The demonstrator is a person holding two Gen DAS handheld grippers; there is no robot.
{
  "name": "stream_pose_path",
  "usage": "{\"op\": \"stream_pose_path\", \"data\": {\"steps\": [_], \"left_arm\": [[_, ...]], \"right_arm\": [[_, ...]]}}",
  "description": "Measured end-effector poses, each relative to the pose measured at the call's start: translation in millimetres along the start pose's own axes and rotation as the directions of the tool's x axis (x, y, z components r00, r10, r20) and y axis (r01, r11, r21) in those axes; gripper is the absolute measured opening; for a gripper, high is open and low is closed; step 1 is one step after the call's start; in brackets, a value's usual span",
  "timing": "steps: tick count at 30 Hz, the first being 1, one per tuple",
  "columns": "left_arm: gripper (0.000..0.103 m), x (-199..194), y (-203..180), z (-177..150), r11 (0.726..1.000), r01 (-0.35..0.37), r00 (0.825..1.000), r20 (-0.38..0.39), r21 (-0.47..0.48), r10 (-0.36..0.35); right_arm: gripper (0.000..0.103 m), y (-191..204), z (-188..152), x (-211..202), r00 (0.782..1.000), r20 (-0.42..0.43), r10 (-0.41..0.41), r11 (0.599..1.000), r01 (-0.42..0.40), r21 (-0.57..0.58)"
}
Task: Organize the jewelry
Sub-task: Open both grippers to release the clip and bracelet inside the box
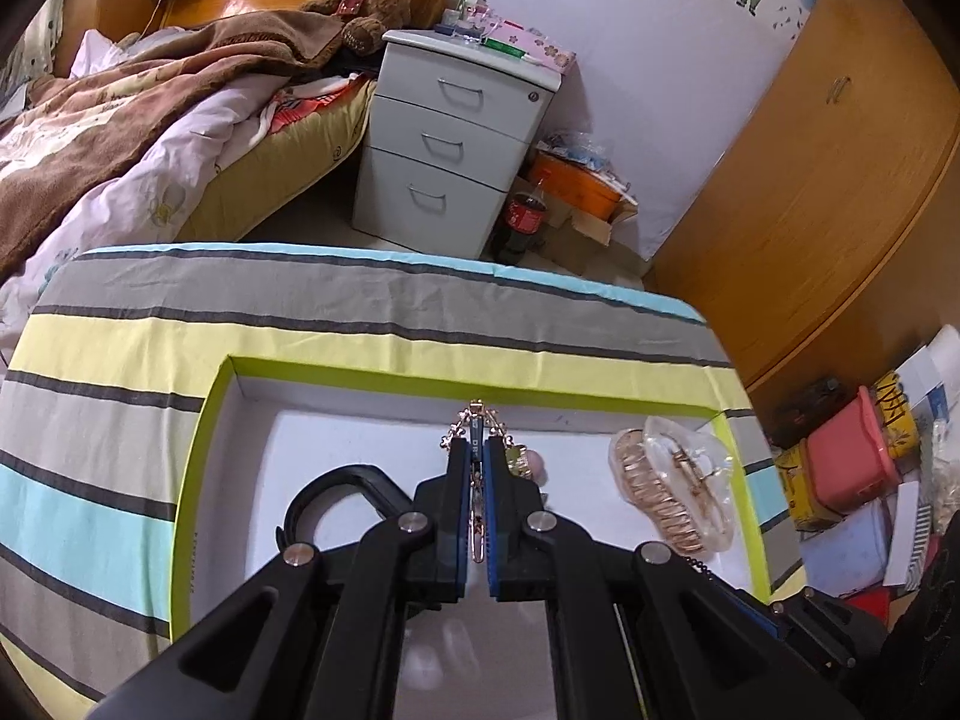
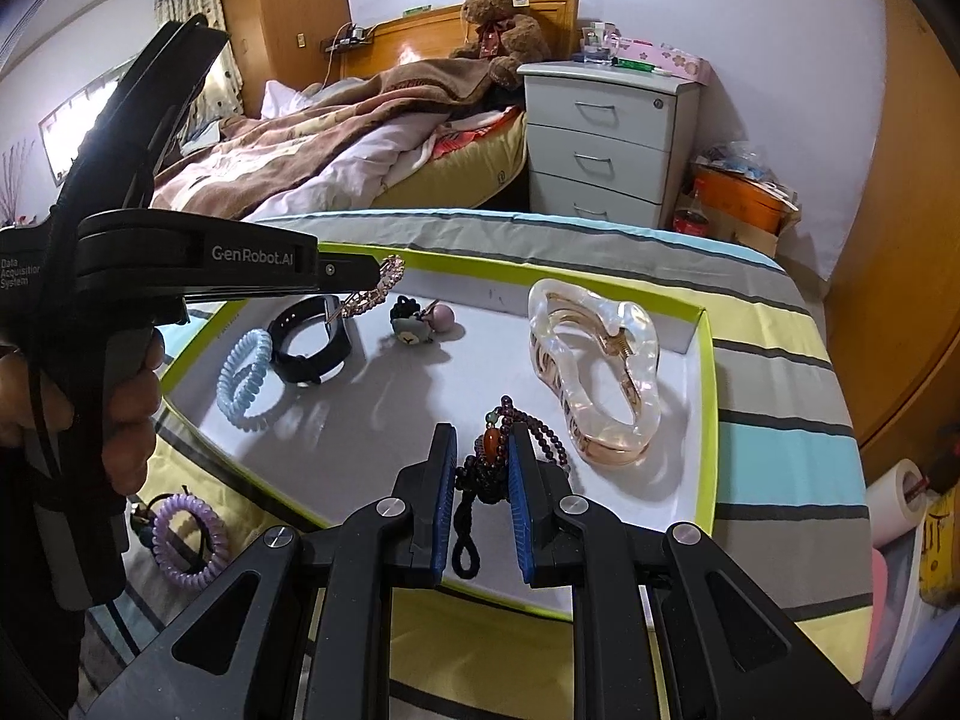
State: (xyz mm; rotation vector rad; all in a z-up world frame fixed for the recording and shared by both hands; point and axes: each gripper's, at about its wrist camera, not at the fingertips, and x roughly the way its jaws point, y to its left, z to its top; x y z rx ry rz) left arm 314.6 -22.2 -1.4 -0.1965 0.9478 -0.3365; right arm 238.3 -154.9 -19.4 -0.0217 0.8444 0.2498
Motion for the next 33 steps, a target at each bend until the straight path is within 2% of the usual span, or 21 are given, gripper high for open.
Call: {"op": "stream_pose_path", "data": {"steps": [12,33], "left_arm": [[0.004,14.1,-1.9,-3.9,0.997,-0.073,0.997,-0.022,0.026,0.073],[0.005,16.6,-3.2,-4.1,0.997,-0.074,0.996,-0.038,0.013,0.075]], "right_arm": [[0.017,2.3,-1.3,9.6,1.0,-0.021,-0.01,1.0,0.009,-0.021],[0.02,-0.6,-4.5,11.1,1.0,-0.023,-0.01,1.0,0.01,-0.003]]}}
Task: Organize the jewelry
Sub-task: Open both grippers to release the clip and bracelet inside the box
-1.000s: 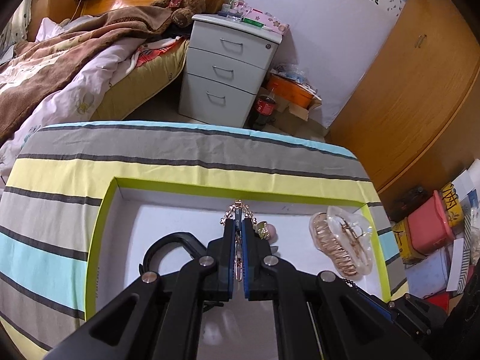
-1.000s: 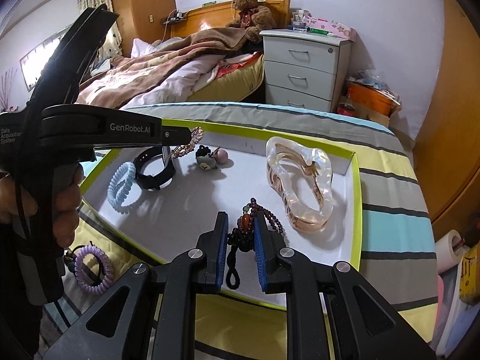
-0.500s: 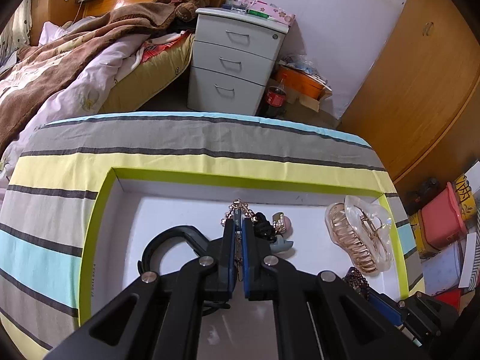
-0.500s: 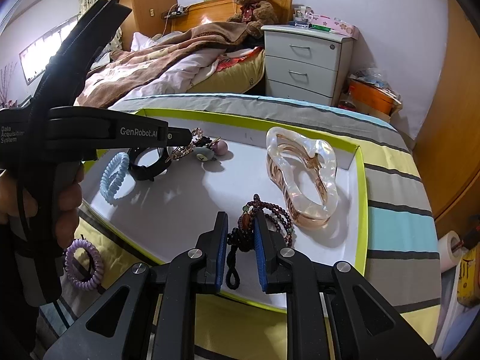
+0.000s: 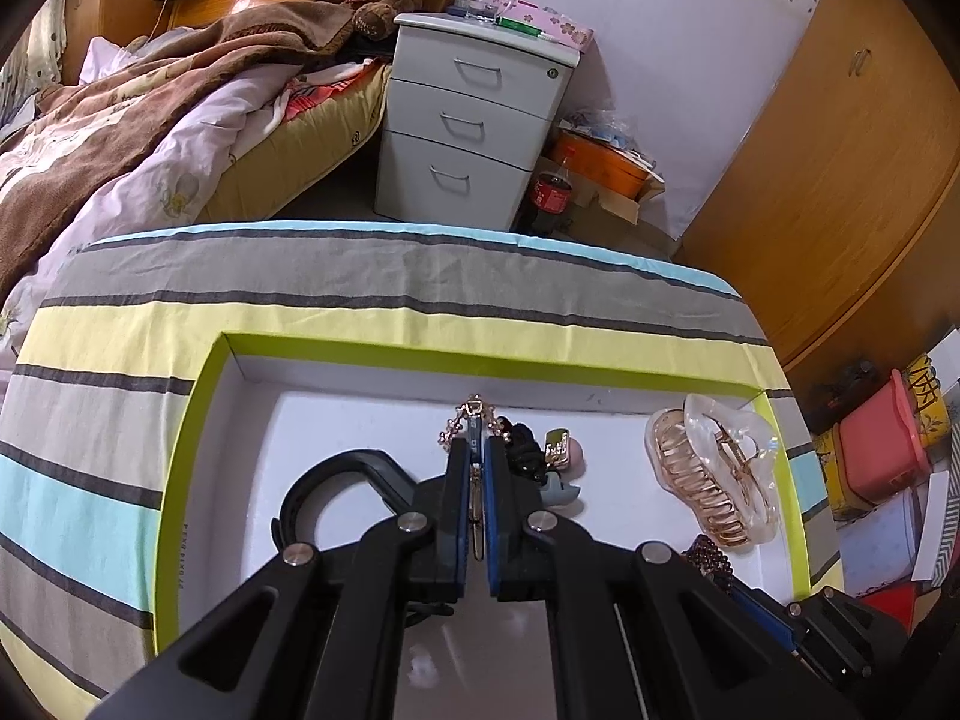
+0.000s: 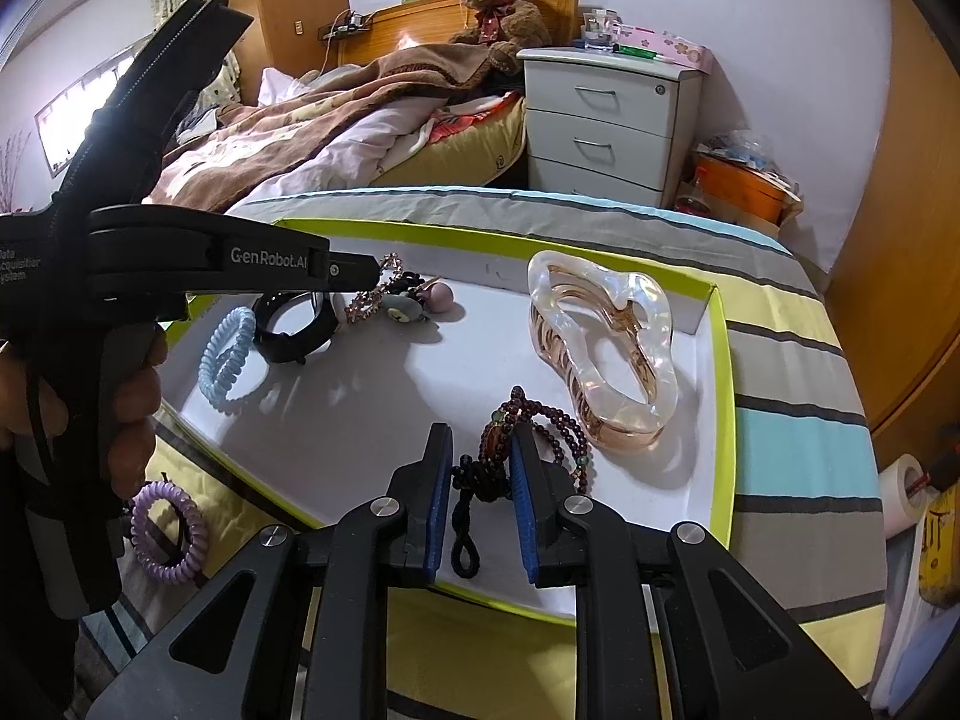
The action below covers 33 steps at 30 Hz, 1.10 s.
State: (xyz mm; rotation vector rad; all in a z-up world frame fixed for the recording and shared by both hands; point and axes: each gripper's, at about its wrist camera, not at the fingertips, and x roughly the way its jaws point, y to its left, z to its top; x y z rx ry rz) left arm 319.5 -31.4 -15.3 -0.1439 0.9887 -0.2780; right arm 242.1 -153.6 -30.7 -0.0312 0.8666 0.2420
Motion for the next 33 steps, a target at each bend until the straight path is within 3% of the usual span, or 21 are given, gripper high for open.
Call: {"op": "stream_pose_path", "data": {"steps": [8,13,16,22,33], "left_arm": [[0.011,-2.7,-1.1,-0.3,1.0,-0.005,1.0,-0.001,-0.004,0.005],[0.02,-5.6,-2.3,0.0,1.0,0.001,1.0,0.001,-0.006,-0.001],[0.026,-9.8,-4.1,-0.8,1.0,0.005,1.0,0.009,0.001,-0.005],[0.033,-21.6,-7.2,-4.3,1.0,0.0,1.0,0.025,0.007,0.0],[0.039,-54.4,-8.0,-12.4,1.0,-0.006,0.998,0.07,0.013,0.005]], "right_arm": [[0.022,-1.0,-0.4,-1.1,1.0,0.004,-0.002,1.0,0.002,0.007],[0.024,-3.7,-1.4,-5.5,1.0,0.012,-0.007,1.0,0.006,0.02],[0.031,-4.5,-1.2,-8.6,1.0,0.018,-0.008,1.0,0.007,0.026],[0.031,-2.9,-0.8,-17.1,0.999,0.032,-0.008,0.999,0.007,0.037],[0.032,5.3,-6.6,-41.6,0.998,0.065,-0.016,0.999,0.014,0.039]]}}
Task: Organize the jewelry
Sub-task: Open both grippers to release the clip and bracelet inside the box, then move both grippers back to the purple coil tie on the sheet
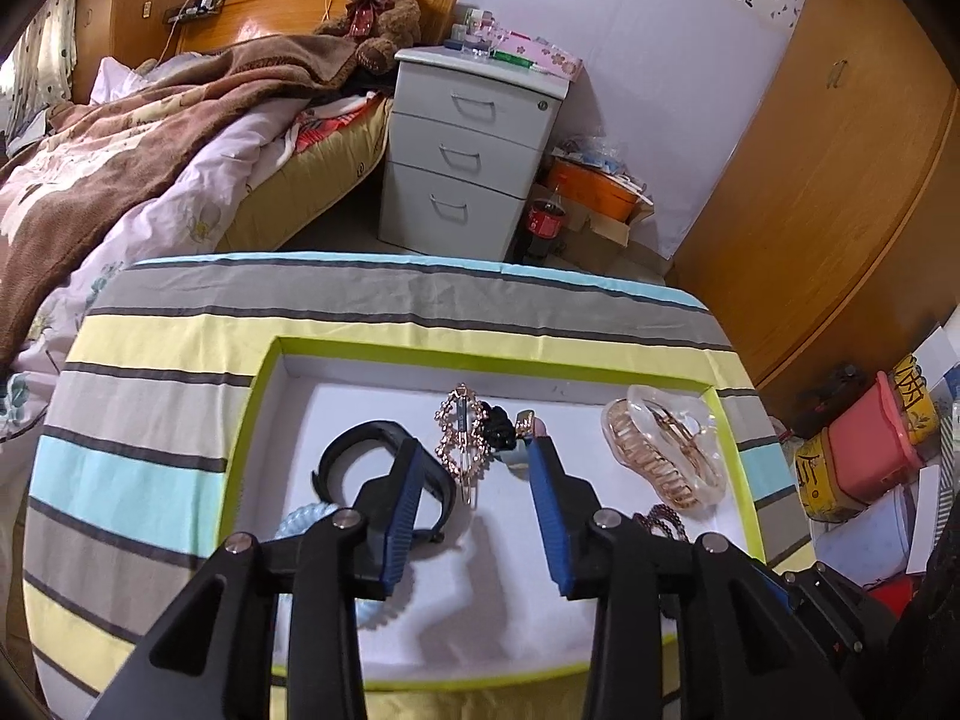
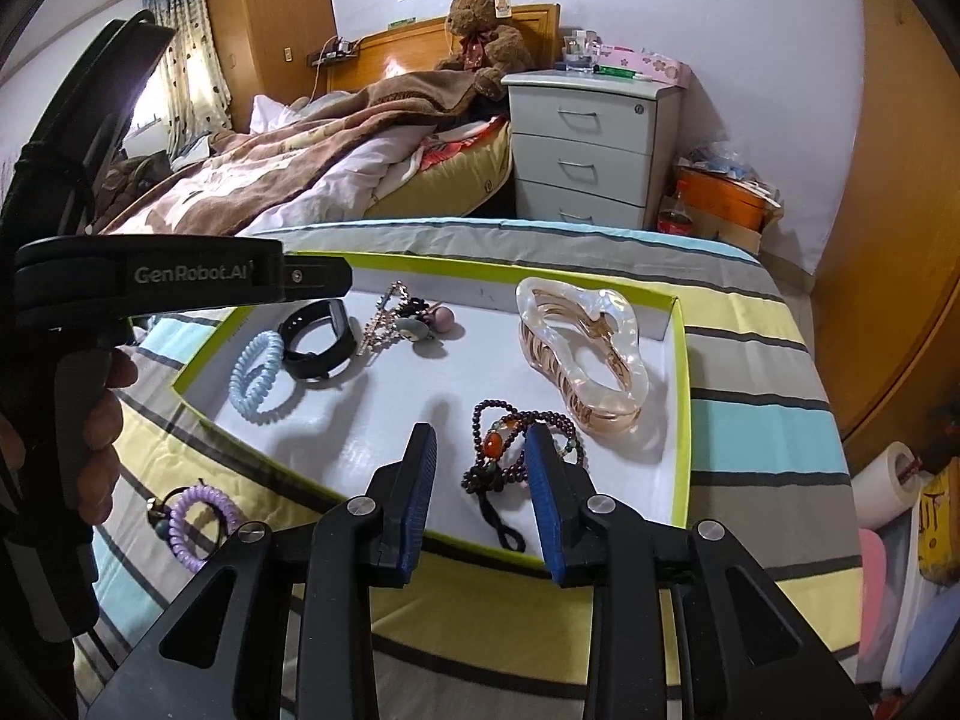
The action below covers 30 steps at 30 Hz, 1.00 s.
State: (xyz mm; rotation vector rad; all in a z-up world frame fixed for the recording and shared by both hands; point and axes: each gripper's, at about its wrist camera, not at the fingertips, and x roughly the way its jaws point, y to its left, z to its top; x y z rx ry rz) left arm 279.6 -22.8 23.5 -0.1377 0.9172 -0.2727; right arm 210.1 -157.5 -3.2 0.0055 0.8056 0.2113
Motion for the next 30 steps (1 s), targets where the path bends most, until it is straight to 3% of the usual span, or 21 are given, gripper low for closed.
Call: {"op": "stream_pose_path", "data": {"steps": [5,7,20,30], "left_arm": [[0.042,-22.7,3.0,-10.3,1.0,-0.006,1.0,0.03,0.006,0.006],[0.044,-32.2,5.2,-16.9,1.0,-0.006,0.999,0.042,0.002,0.006],[0.05,-89.0,42.3,-60.6,0.998,-0.031,0.994,0.107,-0.055,0.037],[0.052,-103.0,82.4,-101.3,0.991,-0.055,0.995,0.078,-0.124,0.065]], "right_arm": [[0.035,7.2,-4.5,-15.4,1.0,0.025,0.013,1.0,-0.013,0.001],[0.05,12.6,-7.9,-22.5,0.999,0.035,0.03,1.0,-0.03,-0.002],[0.05,44.5,-27.0,-32.7,0.997,0.021,0.075,0.997,-0.074,-0.033],[0.05,73.4,-35.1,-7.6,0.989,-0.056,0.136,0.987,-0.14,-0.083]]}}
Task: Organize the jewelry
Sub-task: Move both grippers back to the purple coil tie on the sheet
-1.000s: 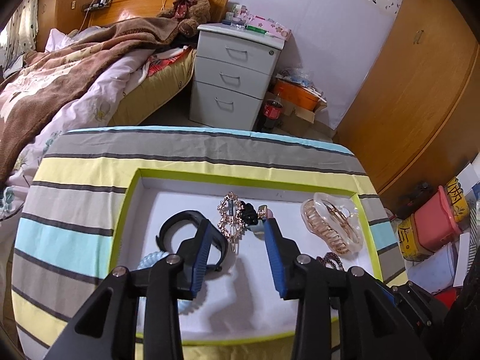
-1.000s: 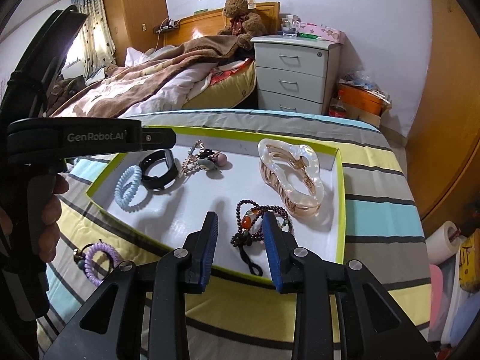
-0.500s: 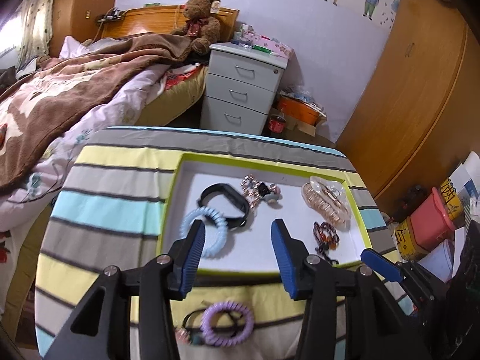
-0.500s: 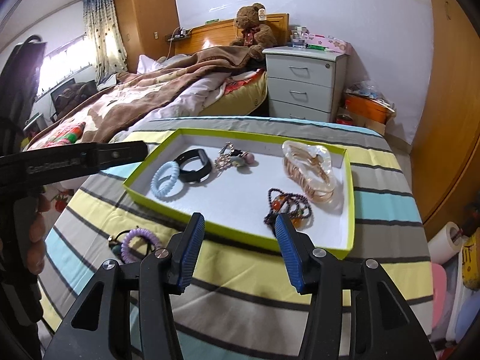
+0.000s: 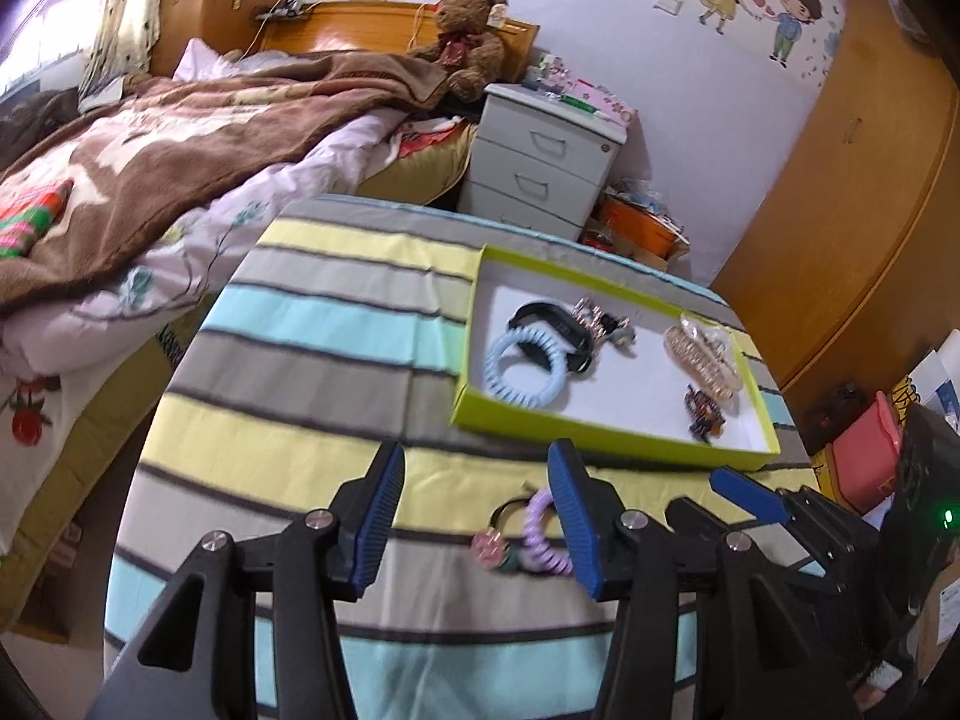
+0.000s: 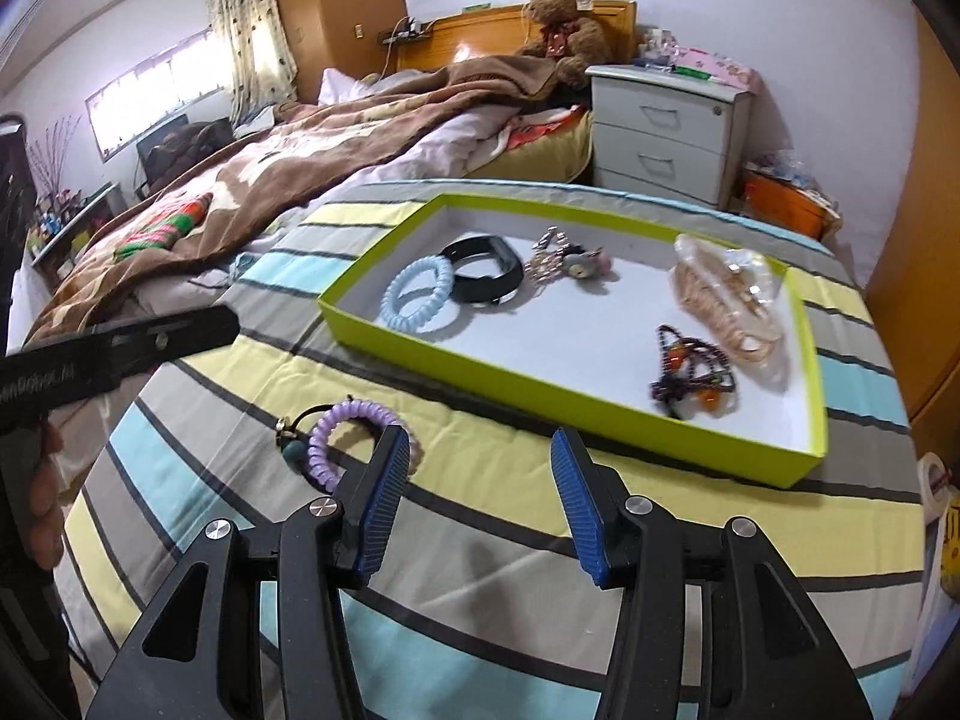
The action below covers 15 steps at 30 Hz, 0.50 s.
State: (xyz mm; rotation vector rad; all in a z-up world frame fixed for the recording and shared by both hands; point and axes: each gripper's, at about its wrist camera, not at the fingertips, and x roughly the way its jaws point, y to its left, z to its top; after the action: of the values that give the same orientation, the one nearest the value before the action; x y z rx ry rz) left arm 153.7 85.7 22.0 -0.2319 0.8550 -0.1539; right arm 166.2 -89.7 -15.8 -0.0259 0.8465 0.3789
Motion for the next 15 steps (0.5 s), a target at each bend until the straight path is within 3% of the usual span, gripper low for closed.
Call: {"op": "stream_pose_path", "data": {"steps": [5,15], "left_arm": [[0.056,-2.1,11.1,-16.1,0.999,-0.036,0.999,0.004,0.012,0.036],[0.06,0.5,28.2,-37.2,1.0,0.012,0.997,-0.074,-0.029,-0.015]], "right_arm": [[0.05,4.9,-1.0,16.7,0.999,-0.03,0.033,0.999,-0.033,0.005],[0.05,15.3,2.7,42.8,0.995,-0.082,0.06,0.998,-0.062,-0.022]]}}
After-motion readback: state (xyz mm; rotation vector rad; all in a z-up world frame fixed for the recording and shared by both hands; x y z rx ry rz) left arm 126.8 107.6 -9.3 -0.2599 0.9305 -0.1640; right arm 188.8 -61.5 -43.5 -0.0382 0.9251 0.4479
